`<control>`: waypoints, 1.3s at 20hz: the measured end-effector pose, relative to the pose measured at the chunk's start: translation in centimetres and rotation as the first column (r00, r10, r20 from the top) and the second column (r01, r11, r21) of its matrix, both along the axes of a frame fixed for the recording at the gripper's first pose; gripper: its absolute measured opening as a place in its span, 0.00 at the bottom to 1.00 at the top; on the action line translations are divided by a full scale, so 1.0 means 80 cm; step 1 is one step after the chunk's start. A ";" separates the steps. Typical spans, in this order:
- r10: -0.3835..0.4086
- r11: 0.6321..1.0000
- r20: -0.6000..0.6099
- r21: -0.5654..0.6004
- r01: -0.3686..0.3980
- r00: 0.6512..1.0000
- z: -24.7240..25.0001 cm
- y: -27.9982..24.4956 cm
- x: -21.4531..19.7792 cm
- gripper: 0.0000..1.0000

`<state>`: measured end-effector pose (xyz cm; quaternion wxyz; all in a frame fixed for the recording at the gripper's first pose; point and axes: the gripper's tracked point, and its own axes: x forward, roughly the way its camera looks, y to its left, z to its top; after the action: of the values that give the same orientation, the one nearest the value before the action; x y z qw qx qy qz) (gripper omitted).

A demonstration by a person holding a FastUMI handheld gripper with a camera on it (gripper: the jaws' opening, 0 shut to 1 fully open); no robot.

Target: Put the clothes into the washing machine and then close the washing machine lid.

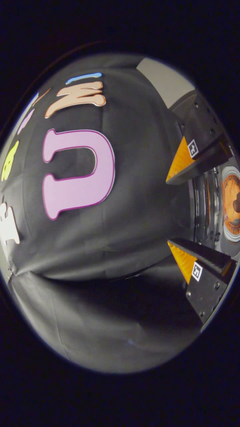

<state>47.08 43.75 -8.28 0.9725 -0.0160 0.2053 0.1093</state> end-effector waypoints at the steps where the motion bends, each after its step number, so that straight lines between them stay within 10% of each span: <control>1: 0.009 1.000 -0.013 -0.008 -0.009 1.000 -0.014 0.004 0.002 0.97; 8: 0.032 0.982 0.010 -0.185 -0.030 0.999 -0.028 -0.002 0.007 0.97; 26: 0.017 0.996 -0.077 -0.086 -0.023 0.997 -0.041 -0.005 0.014 0.96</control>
<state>48.24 43.39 -11.57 0.9612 -0.0561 0.2464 0.1105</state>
